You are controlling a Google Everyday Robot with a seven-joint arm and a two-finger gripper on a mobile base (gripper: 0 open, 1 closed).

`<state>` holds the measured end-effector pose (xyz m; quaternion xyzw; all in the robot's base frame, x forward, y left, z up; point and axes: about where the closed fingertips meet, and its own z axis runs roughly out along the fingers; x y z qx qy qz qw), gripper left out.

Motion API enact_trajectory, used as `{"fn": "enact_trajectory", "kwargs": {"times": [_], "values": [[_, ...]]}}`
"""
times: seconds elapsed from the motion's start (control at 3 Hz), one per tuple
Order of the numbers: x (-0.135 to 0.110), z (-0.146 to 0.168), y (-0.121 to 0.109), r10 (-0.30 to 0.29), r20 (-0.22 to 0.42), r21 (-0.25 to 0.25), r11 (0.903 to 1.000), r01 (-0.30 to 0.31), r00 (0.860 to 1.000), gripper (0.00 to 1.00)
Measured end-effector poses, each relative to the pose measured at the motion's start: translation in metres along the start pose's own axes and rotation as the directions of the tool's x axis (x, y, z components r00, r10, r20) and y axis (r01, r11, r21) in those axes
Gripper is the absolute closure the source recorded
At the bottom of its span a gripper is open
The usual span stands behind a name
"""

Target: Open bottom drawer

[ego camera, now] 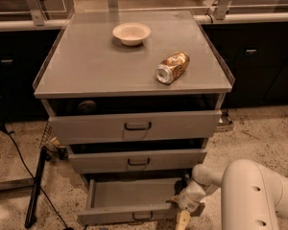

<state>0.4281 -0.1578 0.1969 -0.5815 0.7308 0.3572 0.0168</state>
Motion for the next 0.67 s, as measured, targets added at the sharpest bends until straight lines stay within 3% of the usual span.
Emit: {"fn": "enact_trajectory", "kwargs": {"times": [0.33,0.67], "values": [[0.0073,0.0008,0.0138,0.022,0.011,-0.061,0.9979,-0.021,1.0,0.0],[0.0073,0.0013,0.0154,0.022,0.011,-0.067,0.9975,-0.021,1.0,0.0]]}}
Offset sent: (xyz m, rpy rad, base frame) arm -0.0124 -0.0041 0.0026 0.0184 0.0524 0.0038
